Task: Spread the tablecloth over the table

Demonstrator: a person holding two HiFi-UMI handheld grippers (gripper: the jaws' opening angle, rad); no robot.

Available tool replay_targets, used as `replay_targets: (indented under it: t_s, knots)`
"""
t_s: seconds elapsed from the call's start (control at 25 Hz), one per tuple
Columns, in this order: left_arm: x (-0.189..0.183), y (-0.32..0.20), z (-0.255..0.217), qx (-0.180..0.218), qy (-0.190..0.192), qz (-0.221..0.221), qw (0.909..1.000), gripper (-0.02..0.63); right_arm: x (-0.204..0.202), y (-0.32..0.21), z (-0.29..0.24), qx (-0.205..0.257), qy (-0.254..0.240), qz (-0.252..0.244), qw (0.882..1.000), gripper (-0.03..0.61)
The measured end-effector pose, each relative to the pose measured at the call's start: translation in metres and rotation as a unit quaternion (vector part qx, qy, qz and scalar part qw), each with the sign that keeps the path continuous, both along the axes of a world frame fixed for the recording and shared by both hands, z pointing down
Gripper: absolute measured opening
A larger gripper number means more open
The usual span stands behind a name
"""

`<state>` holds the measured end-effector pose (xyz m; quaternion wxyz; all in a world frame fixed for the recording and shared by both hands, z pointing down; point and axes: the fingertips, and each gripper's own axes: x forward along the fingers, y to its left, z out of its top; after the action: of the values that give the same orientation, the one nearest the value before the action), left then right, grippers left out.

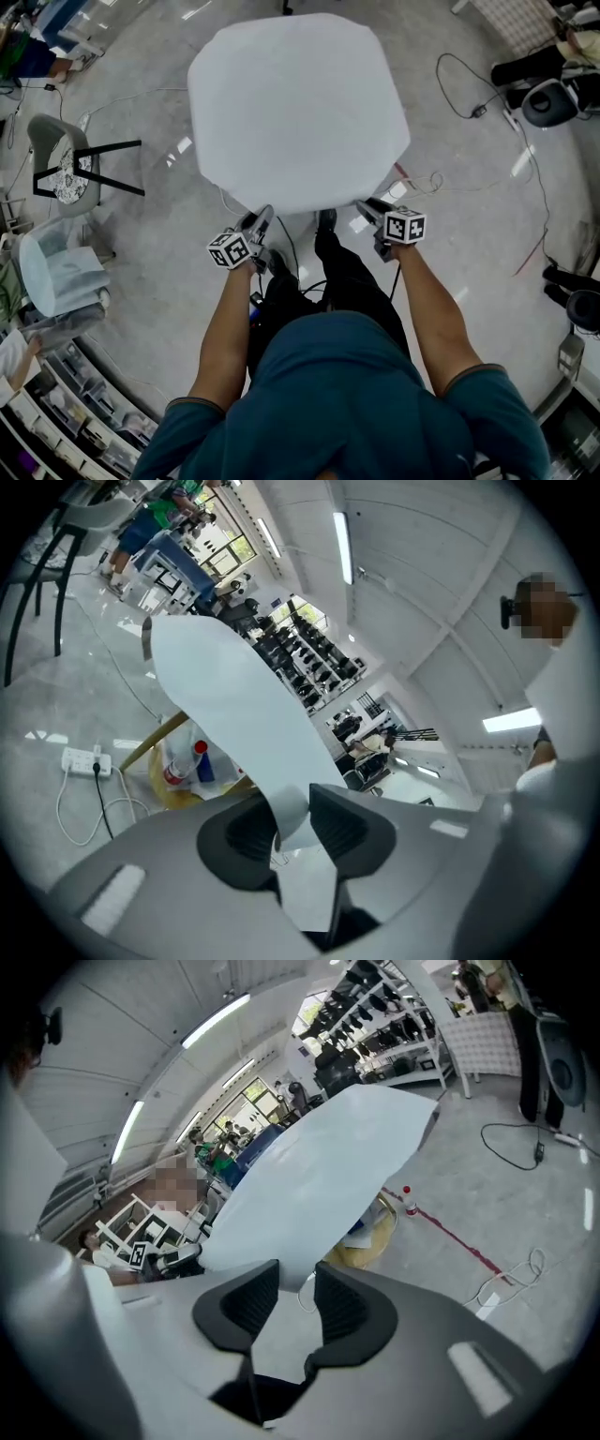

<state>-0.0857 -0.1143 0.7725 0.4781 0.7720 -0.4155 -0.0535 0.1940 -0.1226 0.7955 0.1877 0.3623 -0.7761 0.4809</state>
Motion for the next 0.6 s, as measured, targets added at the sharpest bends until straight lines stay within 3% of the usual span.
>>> replay_targets:
  t_s: [0.08, 0.16, 0.36, 0.6]
  knots:
    - [-0.001, -0.002, -0.015, 0.020, 0.003, 0.003, 0.9998, 0.090, -0.001, 0.002, -0.018, 0.021, -0.004, -0.012, 1.000, 0.084]
    - [-0.002, -0.005, -0.029, 0.039, 0.005, 0.012, 0.9991, 0.087, -0.003, 0.001, -0.038, 0.041, -0.010, -0.020, 0.999, 0.061]
    - [-0.008, -0.019, -0.075, 0.094, 0.011, 0.025, 0.9952, 0.091, -0.014, -0.011, -0.087, 0.095, -0.025, -0.032, 0.995, 0.054]
    - [-0.005, -0.051, -0.135, 0.178, -0.006, 0.071, 0.9814, 0.127, -0.035, -0.044, -0.144, 0.190, -0.036, -0.047, 0.980, 0.057]
